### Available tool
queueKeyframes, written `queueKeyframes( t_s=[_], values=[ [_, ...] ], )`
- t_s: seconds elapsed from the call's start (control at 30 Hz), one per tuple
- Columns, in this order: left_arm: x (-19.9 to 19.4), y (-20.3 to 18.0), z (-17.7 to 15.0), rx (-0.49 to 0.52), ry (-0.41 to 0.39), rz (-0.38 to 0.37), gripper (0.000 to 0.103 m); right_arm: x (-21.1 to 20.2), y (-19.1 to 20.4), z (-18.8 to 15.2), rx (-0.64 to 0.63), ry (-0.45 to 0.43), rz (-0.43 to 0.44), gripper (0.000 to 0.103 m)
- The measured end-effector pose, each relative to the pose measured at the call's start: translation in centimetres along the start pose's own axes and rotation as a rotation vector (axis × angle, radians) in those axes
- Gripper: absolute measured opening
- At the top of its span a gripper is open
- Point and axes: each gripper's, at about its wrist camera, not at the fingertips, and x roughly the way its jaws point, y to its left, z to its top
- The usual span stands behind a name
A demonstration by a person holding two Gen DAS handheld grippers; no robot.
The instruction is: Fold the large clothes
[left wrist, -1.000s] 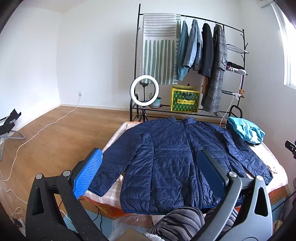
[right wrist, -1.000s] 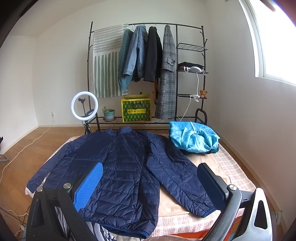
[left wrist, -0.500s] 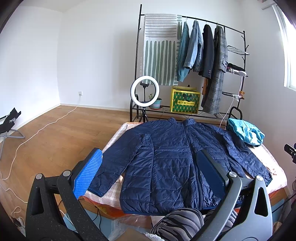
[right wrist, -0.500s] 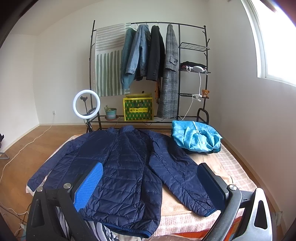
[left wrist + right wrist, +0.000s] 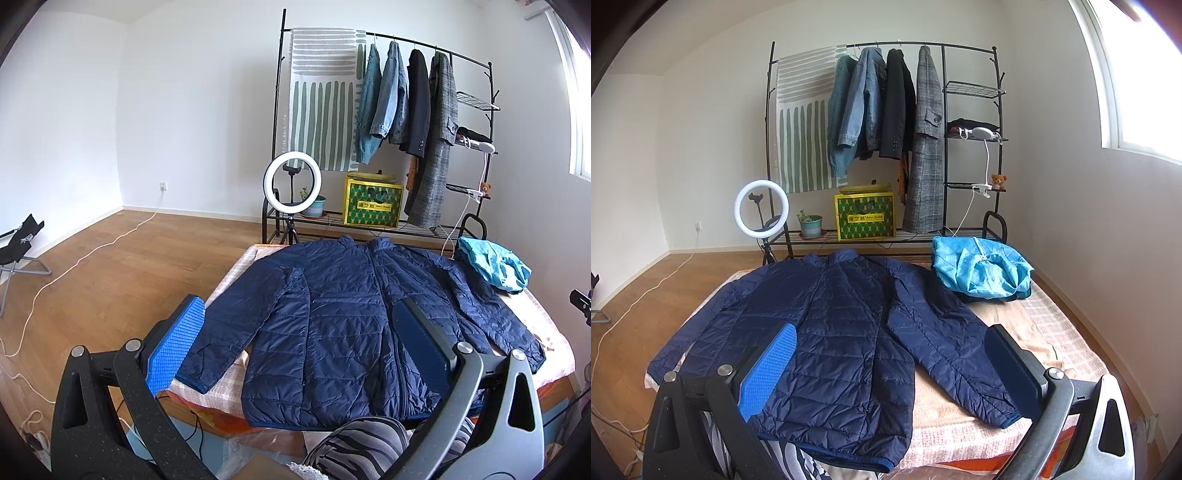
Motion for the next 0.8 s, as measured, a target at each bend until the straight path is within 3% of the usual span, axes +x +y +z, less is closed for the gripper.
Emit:
queueKeyframes(
  t_s=[0.53,0.8],
  values=[
    [3.1,1.3,-0.4,-0.023,0.025,0.026,0.103,2.6,0.3,-0.5,-0.007,0.029,-0.009,0.103],
    [9.2,8.6,-2.1,-0.162,0.090,0.116,0.103,6.9,-0.3,0.6,-0.029,-0.030,-0.081,0.103]
  ],
)
